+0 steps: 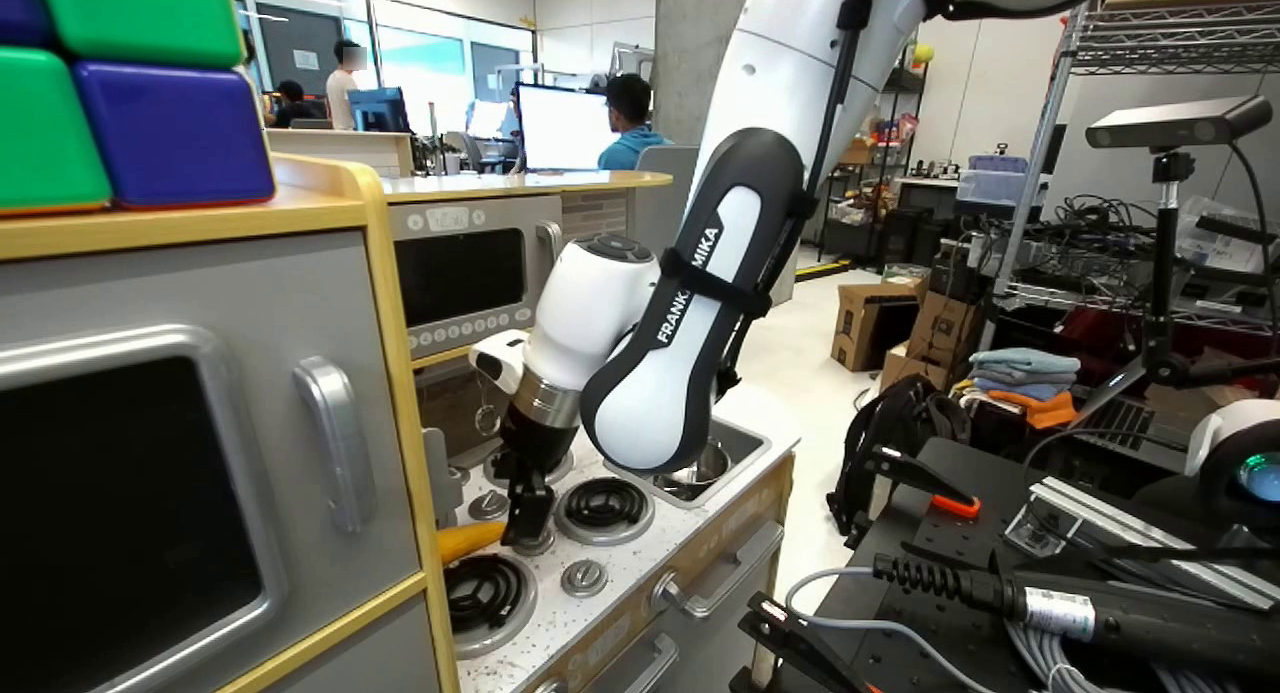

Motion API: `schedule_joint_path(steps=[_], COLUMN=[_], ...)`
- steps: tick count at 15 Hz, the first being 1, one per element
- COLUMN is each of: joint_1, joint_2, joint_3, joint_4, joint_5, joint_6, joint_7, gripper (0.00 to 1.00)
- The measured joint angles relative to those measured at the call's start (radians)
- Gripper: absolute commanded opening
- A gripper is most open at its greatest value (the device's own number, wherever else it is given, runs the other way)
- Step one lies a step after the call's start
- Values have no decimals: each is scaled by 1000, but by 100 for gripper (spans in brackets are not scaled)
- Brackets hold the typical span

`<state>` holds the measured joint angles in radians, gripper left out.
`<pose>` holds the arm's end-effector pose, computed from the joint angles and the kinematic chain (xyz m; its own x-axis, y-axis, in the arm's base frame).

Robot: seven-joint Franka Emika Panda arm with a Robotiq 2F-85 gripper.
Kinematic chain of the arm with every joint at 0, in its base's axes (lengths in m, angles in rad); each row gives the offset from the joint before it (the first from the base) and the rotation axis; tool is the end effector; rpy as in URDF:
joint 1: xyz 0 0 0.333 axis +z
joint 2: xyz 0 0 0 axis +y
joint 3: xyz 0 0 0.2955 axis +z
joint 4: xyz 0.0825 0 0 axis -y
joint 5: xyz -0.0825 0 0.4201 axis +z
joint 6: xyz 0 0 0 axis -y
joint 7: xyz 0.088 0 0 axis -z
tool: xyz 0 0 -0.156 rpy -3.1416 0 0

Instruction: Put the carrot plush in the pot

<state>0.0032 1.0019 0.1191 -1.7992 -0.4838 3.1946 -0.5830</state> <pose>0.6363 0.1269 -0.0513 0.3804 0.8780 0.2906 0.8468 -0.4570 0.2723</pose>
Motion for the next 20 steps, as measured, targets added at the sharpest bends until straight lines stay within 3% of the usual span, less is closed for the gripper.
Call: schedule_joint_path(steps=[3, 8, 14, 16, 20], joint_1=[33, 162, 217, 217, 214], joint_2=[1, 56, 179, 214, 266], joint_3=[-39, -156, -187, -187, -187], joint_4=[8, 106, 260, 307, 387], joint_5=[6, 37, 112, 132, 158], joint_6=[4, 5, 0, -4, -36], joint_7=[48, 180, 268, 286, 318], gripper=[100, 100, 100, 74, 42])
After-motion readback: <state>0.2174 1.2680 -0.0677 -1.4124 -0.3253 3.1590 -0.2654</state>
